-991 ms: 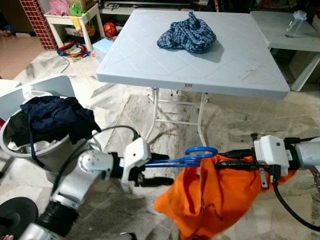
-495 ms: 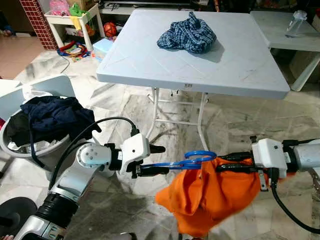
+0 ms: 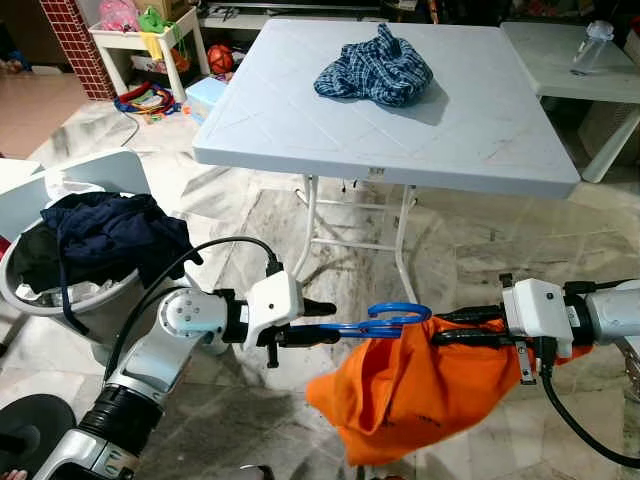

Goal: Hang hanger

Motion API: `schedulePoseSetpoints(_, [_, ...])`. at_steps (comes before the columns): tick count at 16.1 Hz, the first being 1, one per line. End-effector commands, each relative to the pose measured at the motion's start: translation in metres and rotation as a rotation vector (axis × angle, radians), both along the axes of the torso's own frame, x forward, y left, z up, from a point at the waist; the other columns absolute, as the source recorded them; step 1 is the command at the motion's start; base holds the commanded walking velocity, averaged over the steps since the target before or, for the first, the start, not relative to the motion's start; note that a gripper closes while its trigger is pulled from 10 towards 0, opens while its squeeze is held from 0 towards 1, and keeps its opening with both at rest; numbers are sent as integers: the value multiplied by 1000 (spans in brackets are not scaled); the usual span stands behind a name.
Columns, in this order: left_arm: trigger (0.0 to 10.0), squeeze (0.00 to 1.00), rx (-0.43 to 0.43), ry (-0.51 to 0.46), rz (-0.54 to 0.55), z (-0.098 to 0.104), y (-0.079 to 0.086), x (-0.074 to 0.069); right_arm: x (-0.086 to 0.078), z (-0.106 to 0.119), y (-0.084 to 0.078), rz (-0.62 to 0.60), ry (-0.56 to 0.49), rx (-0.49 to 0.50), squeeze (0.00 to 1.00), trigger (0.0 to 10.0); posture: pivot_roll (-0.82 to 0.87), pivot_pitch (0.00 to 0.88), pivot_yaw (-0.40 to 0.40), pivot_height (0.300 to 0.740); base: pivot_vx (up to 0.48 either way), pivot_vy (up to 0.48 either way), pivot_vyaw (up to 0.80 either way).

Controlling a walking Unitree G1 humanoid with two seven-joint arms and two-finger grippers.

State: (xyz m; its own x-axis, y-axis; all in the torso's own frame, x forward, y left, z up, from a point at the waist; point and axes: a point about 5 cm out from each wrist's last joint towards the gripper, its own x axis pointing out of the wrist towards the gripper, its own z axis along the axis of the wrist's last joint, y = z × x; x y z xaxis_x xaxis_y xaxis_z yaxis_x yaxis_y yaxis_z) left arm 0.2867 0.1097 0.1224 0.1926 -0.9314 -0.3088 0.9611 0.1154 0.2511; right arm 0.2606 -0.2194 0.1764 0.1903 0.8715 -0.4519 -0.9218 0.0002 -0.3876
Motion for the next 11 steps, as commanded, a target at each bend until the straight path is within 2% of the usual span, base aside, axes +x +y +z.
schedulePoseSetpoints(1, [0, 0, 18, 0, -11, -4, -1, -2, 0, 5, 3, 44, -23, -6, 0, 10000, -38, 96, 4, 740, 0, 0, 0])
schedulePoseSetpoints(11, [0, 0, 31, 9, -33, -13, -7, -4, 1, 5, 5, 38, -35, -1, 0, 10000, -40, 99, 12, 740, 0, 0, 0])
